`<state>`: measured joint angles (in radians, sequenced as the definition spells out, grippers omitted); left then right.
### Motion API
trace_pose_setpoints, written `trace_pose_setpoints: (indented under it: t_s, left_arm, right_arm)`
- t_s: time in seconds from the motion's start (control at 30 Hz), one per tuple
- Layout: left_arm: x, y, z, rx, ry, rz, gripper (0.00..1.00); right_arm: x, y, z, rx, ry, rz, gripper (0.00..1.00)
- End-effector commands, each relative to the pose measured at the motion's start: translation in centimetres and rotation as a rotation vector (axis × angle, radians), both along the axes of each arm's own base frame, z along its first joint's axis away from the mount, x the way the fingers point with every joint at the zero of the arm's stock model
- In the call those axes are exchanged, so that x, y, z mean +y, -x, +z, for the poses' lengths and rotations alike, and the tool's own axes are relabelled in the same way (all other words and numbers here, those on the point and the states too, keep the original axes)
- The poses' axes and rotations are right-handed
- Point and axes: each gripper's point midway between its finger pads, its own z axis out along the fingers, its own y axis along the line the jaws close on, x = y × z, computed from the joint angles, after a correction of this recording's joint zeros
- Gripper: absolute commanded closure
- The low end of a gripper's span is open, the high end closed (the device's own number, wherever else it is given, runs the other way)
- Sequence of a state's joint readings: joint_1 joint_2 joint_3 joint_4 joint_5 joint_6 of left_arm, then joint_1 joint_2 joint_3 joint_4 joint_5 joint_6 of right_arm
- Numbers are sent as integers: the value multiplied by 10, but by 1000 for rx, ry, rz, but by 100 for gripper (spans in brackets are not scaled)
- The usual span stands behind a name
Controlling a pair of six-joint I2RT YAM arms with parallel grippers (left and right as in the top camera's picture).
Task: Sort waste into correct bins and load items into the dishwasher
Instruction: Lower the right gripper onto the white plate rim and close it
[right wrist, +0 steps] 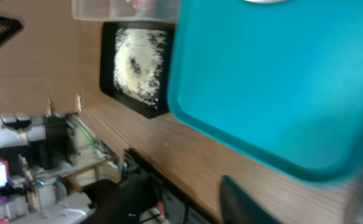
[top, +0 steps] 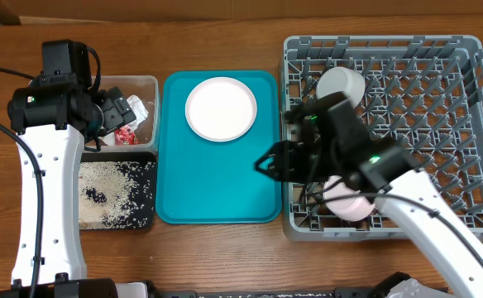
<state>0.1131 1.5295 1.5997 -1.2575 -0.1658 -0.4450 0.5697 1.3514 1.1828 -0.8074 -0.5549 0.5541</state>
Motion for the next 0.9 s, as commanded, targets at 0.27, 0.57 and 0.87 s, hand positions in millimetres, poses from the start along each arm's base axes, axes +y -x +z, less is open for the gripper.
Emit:
trace_pose_setpoints:
  t_s: [0.27,0.57,0.87]
  left_arm:
    - [1,-1,7,-18,-15,-9,0]
    - [1,-1,7,-19,-15,-9,0]
    - [1,-1,7,-18,-15,-9,0]
  right_arm:
    - [94,29,0,-277,-47,281,55]
    - [91,-10,-68,-202,116,173,55]
    - [69,-71,-47,-324,163,56,57]
